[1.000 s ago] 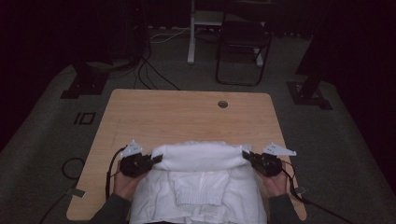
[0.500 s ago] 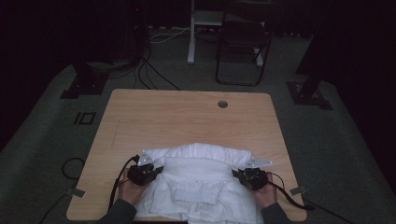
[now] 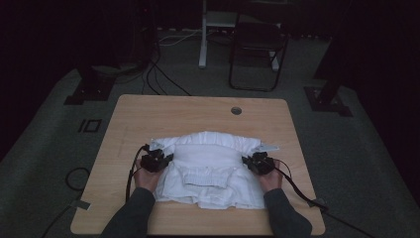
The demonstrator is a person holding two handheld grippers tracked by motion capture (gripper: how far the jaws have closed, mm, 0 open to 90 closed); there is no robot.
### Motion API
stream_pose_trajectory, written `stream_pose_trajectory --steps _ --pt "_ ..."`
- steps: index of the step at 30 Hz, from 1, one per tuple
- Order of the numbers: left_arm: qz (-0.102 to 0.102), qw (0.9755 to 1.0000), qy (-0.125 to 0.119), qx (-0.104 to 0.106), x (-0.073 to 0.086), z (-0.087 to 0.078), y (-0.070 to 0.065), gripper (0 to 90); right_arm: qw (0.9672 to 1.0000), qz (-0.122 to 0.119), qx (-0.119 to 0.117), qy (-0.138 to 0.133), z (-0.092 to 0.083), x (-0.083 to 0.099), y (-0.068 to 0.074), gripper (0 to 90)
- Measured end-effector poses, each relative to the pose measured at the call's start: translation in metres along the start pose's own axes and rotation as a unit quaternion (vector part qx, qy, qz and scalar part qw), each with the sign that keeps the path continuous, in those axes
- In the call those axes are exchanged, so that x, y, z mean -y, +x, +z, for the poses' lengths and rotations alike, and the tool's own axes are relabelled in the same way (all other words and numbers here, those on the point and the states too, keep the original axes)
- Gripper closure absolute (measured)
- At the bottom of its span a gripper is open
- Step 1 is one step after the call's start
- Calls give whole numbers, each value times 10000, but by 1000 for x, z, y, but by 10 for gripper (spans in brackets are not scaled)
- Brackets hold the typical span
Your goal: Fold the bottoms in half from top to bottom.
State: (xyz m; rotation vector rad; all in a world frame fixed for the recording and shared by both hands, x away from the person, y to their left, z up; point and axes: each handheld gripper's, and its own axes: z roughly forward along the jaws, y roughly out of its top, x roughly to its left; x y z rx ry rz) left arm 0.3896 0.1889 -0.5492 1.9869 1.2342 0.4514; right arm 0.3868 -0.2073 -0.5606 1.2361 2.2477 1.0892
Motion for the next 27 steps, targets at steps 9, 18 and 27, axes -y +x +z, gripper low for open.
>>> stream_pose_trajectory --steps 9,18,27 --pt "-282 9996 -63 -53 -30 32 5 784 9978 431 495 4 24 -27 -33 837" --pt "-907 9940 -397 459 -29 15 15 812 9972 577 418 -211 13 -28 -36 843" --pt "-496 9831 -1638 643 -44 -54 -2 836 9879 245 675 -1373 -49 -48 -31 847"
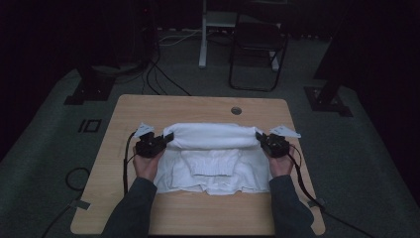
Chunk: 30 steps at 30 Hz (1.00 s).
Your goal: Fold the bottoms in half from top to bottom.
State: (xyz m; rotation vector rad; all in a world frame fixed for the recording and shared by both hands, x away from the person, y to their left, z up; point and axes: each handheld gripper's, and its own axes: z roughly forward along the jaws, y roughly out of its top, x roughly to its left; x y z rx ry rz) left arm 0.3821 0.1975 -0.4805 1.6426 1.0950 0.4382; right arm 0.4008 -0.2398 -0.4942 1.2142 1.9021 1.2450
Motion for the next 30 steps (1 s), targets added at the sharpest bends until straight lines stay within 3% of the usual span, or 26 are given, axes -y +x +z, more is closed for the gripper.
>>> stream_pose_trajectory --steps 1,2,6,7,8,9,10,11,12,13,14,15,17,18,19,20,21,24,25,26,28,29,30 --pt "127 9999 -111 34 -1 -11 -5 836 9999 -22 15 -111 -5 -2 2 847" --pt "104 9998 -141 82 -1 -14 -5 836 9993 -123 -15 -340 -21 -4 7 847" --pt "-78 9996 -100 239 11 -26 -1 834 9990 -185 -172 -361 -32 2 15 846" --pt "-212 9990 66 376 26 -31 0 832 9991 -220 -239 -289 -39 13 21 846" --pt "-212 9990 66 376 26 -31 0 828 9991 -220 -239 -289 -39 13 21 846" --pt "-254 9980 287 510 41 -34 -1 821 9992 -298 -251 -100 -42 27 27 845" --pt "-254 9980 287 510 41 -34 -1 817 9992 -298 -251 -100 -42 27 27 845" --pt "-275 9965 477 628 52 -35 -3 809 9993 -262 -254 84 -44 43 28 843" --pt "-275 9965 477 628 52 -35 -3 799 9993 -262 -254 84 -44 43 28 843" --pt "-226 9943 623 832 59 -37 -5 751 9989 -83 -350 307 -44 56 26 822" --pt "-133 9952 596 765 59 -39 -6 701 9985 -81 -350 408 -43 58 25 780" --pt "-75 9959 532 731 56 -42 -6 631 9985 -106 -315 426 -45 58 25 677" --pt "-79 9969 300 724 45 -49 -7 556 9993 -27 -278 256 -50 51 21 526" --pt "-79 9969 300 724 45 -49 -7 537 9993 -27 -278 256 -50 51 21 526" --pt "52 9980 149 612 30 -54 -9 527 9997 22 -237 30 -55 38 21 478" --pt "52 9980 149 612 30 -54 -9 526 9997 22 -237 30 -55 38 21 478" --pt "189 9989 61 415 14 -55 -12 528 9996 -31 -260 -51 -54 24 24 472" --pt "197 9992 139 309 3 -48 -14 564 9992 -101 -390 -27 -48 11 31 471" --pt "158 9983 456 335 0 -34 -16 589 9982 -248 -550 62 -36 4 40 474" --pt "158 9983 456 335 0 -34 -16 613 9982 -248 -550 62 -36 4 40 474" --pt "142 9917 1139 584 14 -8 -26 652 9954 -465 -746 371 -17 3 53 479" --pt "141 9898 1267 637 20 -4 -29 664 9938 -535 -825 517 -10 7 58 480" --pt "141 9898 1267 637 20 -4 -29 678 9938 -535 -825 517 -10 7 58 480"
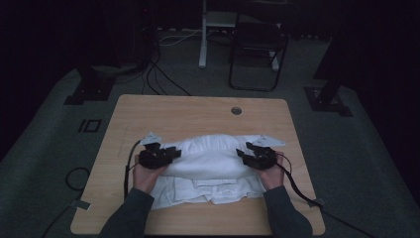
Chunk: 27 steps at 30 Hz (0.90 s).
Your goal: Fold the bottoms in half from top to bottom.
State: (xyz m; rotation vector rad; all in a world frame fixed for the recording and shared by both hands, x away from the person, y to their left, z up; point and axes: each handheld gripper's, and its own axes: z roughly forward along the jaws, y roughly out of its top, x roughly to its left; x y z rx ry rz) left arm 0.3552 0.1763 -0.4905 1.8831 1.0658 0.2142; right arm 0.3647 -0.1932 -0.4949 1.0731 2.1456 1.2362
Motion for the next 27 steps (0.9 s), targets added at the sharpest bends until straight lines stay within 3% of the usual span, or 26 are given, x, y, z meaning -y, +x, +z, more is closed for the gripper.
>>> stream_pose_trajectory --steps 3,8,9,12,14,18,19,22,27 --pt "43 9987 462 198 29 19 -14 688 9993 -91 -143 332 12 16 7 483" --pt "53 9975 678 206 51 21 -21 693 9975 -233 -136 657 13 37 9 492" --pt "29 9971 733 216 58 14 -22 693 9972 -232 -133 693 11 43 8 493" --pt "69 9967 796 131 64 9 -24 702 9969 -196 -101 761 8 50 6 492" --pt "132 9953 959 -75 77 8 -24 711 9959 -168 -70 890 5 61 2 493" --pt "-15 9961 874 -91 80 11 -18 765 9959 -3 -91 896 5 72 -2 496" --pt "111 9961 852 -216 78 13 -17 785 9960 58 -87 882 5 73 -2 497" --pt "134 9961 826 -289 75 16 -13 800 9959 75 2 901 6 74 2 500" --pt "146 9954 705 -638 64 24 0 802 9960 132 20 883 8 74 7 503"
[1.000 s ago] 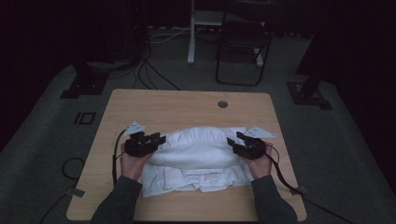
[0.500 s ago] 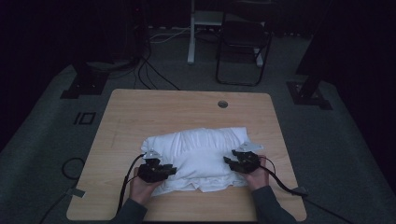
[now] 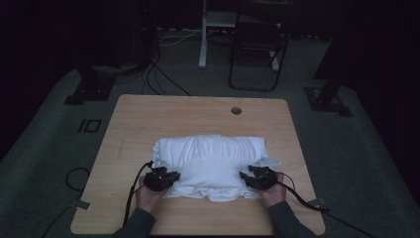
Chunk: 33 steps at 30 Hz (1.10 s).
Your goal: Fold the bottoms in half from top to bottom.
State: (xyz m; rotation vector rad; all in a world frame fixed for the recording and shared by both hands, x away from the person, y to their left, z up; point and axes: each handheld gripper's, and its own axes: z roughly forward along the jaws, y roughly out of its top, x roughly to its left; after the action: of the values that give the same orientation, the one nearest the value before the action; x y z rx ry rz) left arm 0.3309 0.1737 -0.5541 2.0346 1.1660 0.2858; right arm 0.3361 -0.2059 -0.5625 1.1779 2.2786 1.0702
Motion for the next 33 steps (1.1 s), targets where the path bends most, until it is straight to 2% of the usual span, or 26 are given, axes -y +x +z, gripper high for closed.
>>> stream_pose_trajectory --steps 4,5,8,9,10,12,18,20,21,23,24,25,26,27,29,32,33 --pt "70 9994 -51 -347 -12 9 9 802 10000 51 -17 -57 4 -1 4 500" --pt "74 9992 -56 -397 -15 11 10 802 9998 126 -50 -130 7 -2 3 496" --pt "33 9983 -106 -573 -24 19 16 801 9998 140 -39 -152 11 -4 2 495" --pt "33 9983 -106 -573 -24 19 16 801 9998 140 -39 -152 11 -4 2 495" --pt "-5 9978 -139 -648 -29 23 20 801 9999 -10 104 -119 15 -9 4 496" --pt "-11 9972 -172 -727 -32 25 23 800 9996 -149 197 -130 20 -12 5 496" --pt "-152 9964 -268 -786 -34 28 27 798 9993 -207 252 -174 29 -19 -1 497" --pt "-226 9962 -299 -781 -33 27 27 777 9991 -212 294 -226 37 -25 -7 499" --pt "-267 9964 -316 -736 -32 26 27 748 9991 -202 282 -258 38 -25 -9 500" --pt "-296 9968 -337 -669 -32 24 27 637 9990 -174 277 -293 38 -25 -9 500" --pt "-239 9964 -469 -662 -33 17 26 564 9990 -184 286 -305 38 -24 -9 501" --pt "-239 9964 -469 -662 -33 17 26 503 9990 -184 286 -305 38 -24 -9 501" --pt "-256 9949 -681 -697 -35 7 27 471 9990 -163 287 -303 38 -24 -9 500" --pt "-256 9949 -681 -697 -35 7 27 447 9990 -163 287 -303 38 -24 -9 500" --pt "-344 9917 -925 -822 -38 -2 32 418 9990 -150 282 -305 38 -24 -9 501" --pt "-613 9878 -1084 -936 -44 -10 47 292 9991 -118 286 -303 38 -24 -9 501" --pt "-671 9864 -1111 -1013 -45 -11 52 292 9991 -118 286 -303 38 -24 -9 501"
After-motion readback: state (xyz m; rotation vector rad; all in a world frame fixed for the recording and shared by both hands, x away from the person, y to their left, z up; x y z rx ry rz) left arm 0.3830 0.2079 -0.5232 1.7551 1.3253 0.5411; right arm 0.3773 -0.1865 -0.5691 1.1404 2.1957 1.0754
